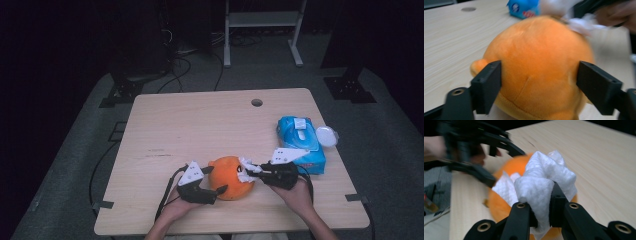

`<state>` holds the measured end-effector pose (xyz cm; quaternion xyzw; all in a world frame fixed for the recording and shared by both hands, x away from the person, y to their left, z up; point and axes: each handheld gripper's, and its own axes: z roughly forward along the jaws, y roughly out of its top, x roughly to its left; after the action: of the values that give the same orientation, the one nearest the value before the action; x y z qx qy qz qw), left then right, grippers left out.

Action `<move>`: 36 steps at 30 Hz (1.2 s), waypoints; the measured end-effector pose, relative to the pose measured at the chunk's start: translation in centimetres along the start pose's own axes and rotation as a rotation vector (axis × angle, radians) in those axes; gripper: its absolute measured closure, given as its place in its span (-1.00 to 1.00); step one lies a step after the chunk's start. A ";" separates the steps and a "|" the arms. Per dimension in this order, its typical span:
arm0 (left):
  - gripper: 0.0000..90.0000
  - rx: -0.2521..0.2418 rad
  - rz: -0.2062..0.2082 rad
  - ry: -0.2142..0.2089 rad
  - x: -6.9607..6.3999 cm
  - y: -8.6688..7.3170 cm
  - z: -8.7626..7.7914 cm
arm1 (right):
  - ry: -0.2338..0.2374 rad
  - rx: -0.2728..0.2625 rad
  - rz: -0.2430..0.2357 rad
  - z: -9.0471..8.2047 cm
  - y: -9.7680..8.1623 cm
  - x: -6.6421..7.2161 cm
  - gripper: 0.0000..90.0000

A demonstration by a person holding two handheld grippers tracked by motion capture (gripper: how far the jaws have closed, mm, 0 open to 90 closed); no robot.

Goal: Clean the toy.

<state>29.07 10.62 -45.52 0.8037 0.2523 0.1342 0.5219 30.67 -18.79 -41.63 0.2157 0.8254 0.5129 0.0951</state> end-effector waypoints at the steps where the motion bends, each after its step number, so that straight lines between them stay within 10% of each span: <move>1: -0.45 -0.001 -0.021 0.017 0.1 0.1 0.1 | 0.014 -0.004 -0.020 0.0 0.3 0.5 0.78; 3: -0.38 0.006 -0.047 0.045 0.1 0.2 0.3 | 0.062 -0.001 -0.062 0.3 0.8 1.9 0.78; 6: -0.38 -0.007 -0.044 0.030 0.1 0.3 0.2 | -0.005 0.074 -0.169 1.4 0.4 3.0 0.78; 9: -0.45 -0.037 -0.039 -0.037 -0.1 0.5 -0.3 | -0.086 0.052 -0.112 0.7 -0.3 1.1 0.78; 13: -0.33 -0.014 -0.018 0.010 -0.5 0.6 0.2 | -0.094 0.020 -0.023 0.1 -1.0 -0.2 0.79; 16: -0.24 -0.007 -0.038 0.028 0.0 0.2 0.3 | 0.005 0.015 -0.084 1.3 -0.3 2.1 0.78; 20: -0.21 0.003 -0.048 0.043 0.3 0.2 0.1 | -0.032 0.044 -0.163 1.8 0.1 3.0 0.78; 26: -0.20 -0.004 -0.062 0.043 0.3 0.2 0.3 | -0.129 0.017 -0.035 0.1 -1.7 -0.6 0.79; 31: -0.19 -0.004 -0.082 0.053 0.6 0.0 0.4 | 0.000 0.001 -0.096 1.3 -0.8 2.3 0.79; 33: -0.18 0.000 -0.089 0.058 0.7 0.0 0.3 | -0.037 0.035 -0.188 2.1 -0.3 3.5 0.79; 36: -0.18 -0.005 -0.100 0.051 0.8 -0.1 0.2 | -0.090 0.003 -0.109 1.3 -0.4 1.7 0.79</move>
<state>29.84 10.91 -45.70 0.7851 0.3050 0.1291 0.5233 29.48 -17.15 -42.48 0.1933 0.8316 0.4955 0.1598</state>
